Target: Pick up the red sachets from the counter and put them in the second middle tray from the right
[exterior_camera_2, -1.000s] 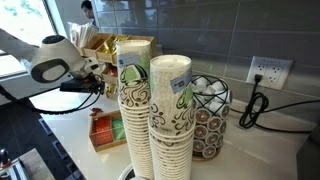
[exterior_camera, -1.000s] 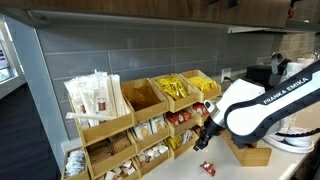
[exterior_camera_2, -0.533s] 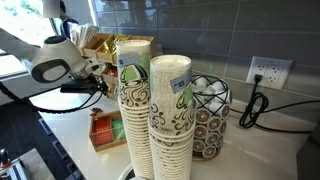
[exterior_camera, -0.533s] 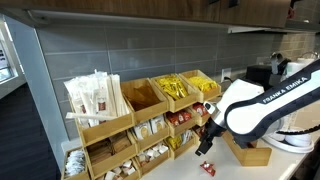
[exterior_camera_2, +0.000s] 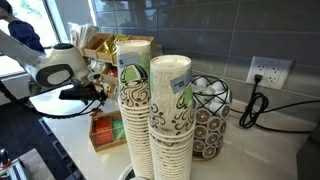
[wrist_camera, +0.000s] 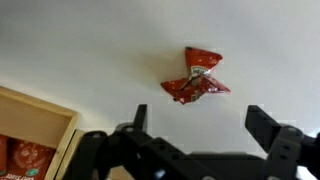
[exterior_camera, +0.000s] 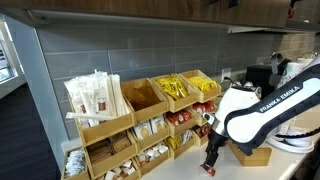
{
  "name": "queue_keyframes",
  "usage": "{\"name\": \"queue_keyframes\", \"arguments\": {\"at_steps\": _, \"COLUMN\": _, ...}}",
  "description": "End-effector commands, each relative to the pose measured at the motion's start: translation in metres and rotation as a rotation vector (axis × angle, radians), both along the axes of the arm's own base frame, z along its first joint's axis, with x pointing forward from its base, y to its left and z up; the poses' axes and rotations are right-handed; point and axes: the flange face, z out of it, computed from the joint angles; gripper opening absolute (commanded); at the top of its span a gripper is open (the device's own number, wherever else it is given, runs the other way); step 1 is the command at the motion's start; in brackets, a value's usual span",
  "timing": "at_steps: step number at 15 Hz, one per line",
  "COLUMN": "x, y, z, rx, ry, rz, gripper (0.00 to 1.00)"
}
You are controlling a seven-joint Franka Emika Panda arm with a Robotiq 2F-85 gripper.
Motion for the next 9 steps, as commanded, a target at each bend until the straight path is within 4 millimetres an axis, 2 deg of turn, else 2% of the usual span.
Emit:
{"name": "queue_keyframes", "arguments": {"at_steps": 1, "x": -0.003, "y": 0.005, "z": -0.018, "rx": -0.013, "ry": 0.051, "rz": -0.005, "gripper": 1.0}}
{"name": "queue_keyframes", "arguments": {"at_steps": 2, "x": -0.004, "y": 0.006, "z": -0.021, "rx": -0.015, "ry": 0.058, "rz": -0.008, "gripper": 1.0}}
{"name": "queue_keyframes", "arguments": {"at_steps": 4, "x": -0.004, "y": 0.007, "z": -0.028, "rx": -0.022, "ry": 0.074, "rz": -0.011, "gripper": 0.73}}
{"name": "queue_keyframes", "arguments": {"at_steps": 9, "x": -0.004, "y": 0.007, "z": -0.031, "rx": -0.019, "ry": 0.08, "rz": -0.026, "gripper": 0.33}}
